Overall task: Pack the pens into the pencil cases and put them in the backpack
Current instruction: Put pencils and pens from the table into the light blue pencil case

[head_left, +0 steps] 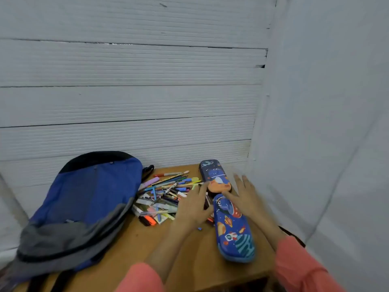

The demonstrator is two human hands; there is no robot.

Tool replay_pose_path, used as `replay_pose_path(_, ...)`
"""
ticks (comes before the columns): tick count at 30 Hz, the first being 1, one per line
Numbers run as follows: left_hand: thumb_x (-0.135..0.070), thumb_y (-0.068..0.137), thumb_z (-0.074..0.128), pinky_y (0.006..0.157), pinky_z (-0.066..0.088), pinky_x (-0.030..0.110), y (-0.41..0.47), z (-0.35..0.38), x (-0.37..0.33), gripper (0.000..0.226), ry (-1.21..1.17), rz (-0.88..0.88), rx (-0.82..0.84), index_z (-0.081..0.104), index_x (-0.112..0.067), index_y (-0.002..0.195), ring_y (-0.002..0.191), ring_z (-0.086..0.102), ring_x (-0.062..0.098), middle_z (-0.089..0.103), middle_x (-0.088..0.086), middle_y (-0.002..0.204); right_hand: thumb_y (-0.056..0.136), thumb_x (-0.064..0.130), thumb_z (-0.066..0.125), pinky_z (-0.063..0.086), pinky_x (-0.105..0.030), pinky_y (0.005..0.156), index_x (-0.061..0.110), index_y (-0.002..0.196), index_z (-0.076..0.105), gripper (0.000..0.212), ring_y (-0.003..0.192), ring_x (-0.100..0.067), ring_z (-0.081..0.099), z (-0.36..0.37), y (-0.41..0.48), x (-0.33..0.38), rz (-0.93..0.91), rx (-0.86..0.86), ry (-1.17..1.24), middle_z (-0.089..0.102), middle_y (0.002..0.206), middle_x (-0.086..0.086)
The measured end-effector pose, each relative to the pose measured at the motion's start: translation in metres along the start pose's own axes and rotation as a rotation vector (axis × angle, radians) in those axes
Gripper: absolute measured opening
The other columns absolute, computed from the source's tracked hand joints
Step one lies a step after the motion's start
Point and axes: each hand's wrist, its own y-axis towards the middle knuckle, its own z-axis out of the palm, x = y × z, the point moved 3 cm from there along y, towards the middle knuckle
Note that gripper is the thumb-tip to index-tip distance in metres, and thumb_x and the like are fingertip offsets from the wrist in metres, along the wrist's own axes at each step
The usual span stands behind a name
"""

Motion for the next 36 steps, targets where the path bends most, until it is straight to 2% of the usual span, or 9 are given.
replay_pose_path(6, -0.04, 0.089, 0.061, 0.094, 0.05, 0.043, -0.012, 0.047, -0.011, 0.063, -0.321, -0.201, 0.301, 0.036, -0.02, 0.143, 0.118, 0.055, 0.025, 0.051, 0.006, 0.135, 0.077, 0.052, 0.071, 0.047, -0.043, 0.098, 0.02, 0.139, 0.038, 0.077, 0.116, -0.029, 0.057, 0.033, -0.013, -0.032, 0.212, 0.226, 0.289, 0.055, 0.132, -0.012)
replay_pose_path(8, -0.04, 0.089, 0.061, 0.093, 0.05, 0.042, -0.013, 0.053, -0.017, 0.066, -0.36, -0.216, 0.338, 0.033, -0.018, 0.144, 0.116, 0.056, 0.028, 0.053, 0.008, 0.134, 0.078, 0.04, 0.075, 0.048, -0.045, 0.097, 0.021, 0.133, 0.043, 0.066, 0.111, -0.026, 0.06, 0.038, -0.015, -0.037, 0.216, 0.225, 0.336, 0.059, 0.128, -0.008)
replay_pose_path(12, -0.036, 0.092, 0.062, 0.101, 0.045, 0.037, -0.015, 0.067, -0.027, 0.077, -0.481, -0.295, 0.409, 0.018, -0.014, 0.151, 0.126, 0.051, 0.029, 0.048, 0.01, 0.144, 0.072, 0.037, 0.082, 0.051, -0.041, 0.092, 0.017, 0.132, 0.043, 0.075, 0.108, -0.024, 0.06, 0.044, -0.017, -0.045, 0.271, 0.203, 0.42, 0.059, 0.125, -0.008)
replay_pose_path(16, -0.04, 0.088, 0.069, 0.094, 0.045, 0.028, -0.017, 0.07, -0.035, 0.083, -0.641, -0.353, 0.428, 0.019, -0.011, 0.148, 0.123, 0.052, 0.025, 0.049, 0.009, 0.143, 0.067, 0.018, 0.087, 0.05, -0.034, 0.081, 0.01, 0.123, 0.045, 0.07, 0.103, -0.026, 0.06, 0.037, -0.02, -0.046, 0.309, 0.162, 0.522, 0.059, 0.12, -0.011)
replay_pose_path(18, -0.048, 0.081, 0.073, 0.091, 0.047, 0.03, -0.017, 0.07, -0.035, 0.093, -0.686, -0.351, 0.436, 0.018, -0.012, 0.147, 0.118, 0.054, 0.022, 0.05, 0.009, 0.141, 0.061, 0.015, 0.09, 0.055, -0.039, 0.081, 0.014, 0.112, 0.049, 0.065, 0.099, -0.027, 0.064, 0.033, -0.021, -0.048, 0.338, 0.14, 0.597, 0.063, 0.112, -0.011)
replay_pose_path(21, -0.079, 0.048, 0.075, 0.102, 0.046, 0.039, -0.019, 0.065, -0.033, 0.137, -0.691, -0.322, 0.396, 0.011, -0.017, 0.151, 0.126, 0.051, 0.024, 0.046, 0.005, 0.144, 0.054, 0.025, 0.095, 0.058, -0.037, 0.075, 0.016, 0.105, 0.058, 0.063, 0.088, -0.023, 0.07, 0.023, -0.023, -0.046, 0.318, 0.127, 0.735, 0.07, 0.102, -0.007)
replay_pose_path(24, -0.089, 0.031, 0.068, 0.109, 0.04, 0.044, -0.023, 0.055, -0.026, 0.152, -0.614, -0.292, 0.34, 0.005, -0.025, 0.153, 0.135, 0.041, 0.025, 0.032, 0.003, 0.154, 0.065, 0.055, 0.082, 0.06, -0.035, 0.064, 0.019, 0.109, 0.061, 0.061, 0.078, -0.02, 0.073, 0.009, -0.027, -0.034, 0.308, 0.136, 0.809, 0.073, 0.098, -0.006)
replay_pose_path(29, -0.08, 0.049, 0.074, 0.111, 0.035, 0.047, -0.043, 0.031, 0.003, 0.139, -0.354, -0.203, 0.278, 0.003, -0.022, 0.153, 0.138, 0.033, 0.029, 0.021, 0.004, 0.152, 0.094, 0.054, 0.048, 0.053, -0.034, 0.048, 0.009, 0.11, 0.047, 0.048, 0.044, -0.027, 0.06, 0.001, -0.043, -0.014, 0.352, 0.227, 0.776, 0.058, 0.067, -0.017)
replay_pose_path(36, -0.06, 0.057, 0.085, 0.108, 0.038, 0.035, -0.089, -0.005, 0.088, 0.119, -0.193, -0.069, 0.499, 0.014, -0.028, 0.147, 0.132, 0.036, 0.016, 0.029, -0.005, 0.146, 0.093, 0.059, 0.043, 0.052, -0.027, 0.051, 0.005, 0.093, 0.059, 0.056, 0.056, -0.025, 0.066, 0.039, -0.073, 0.01, 0.297, 0.646, 0.57, 0.071, 0.072, -0.014)
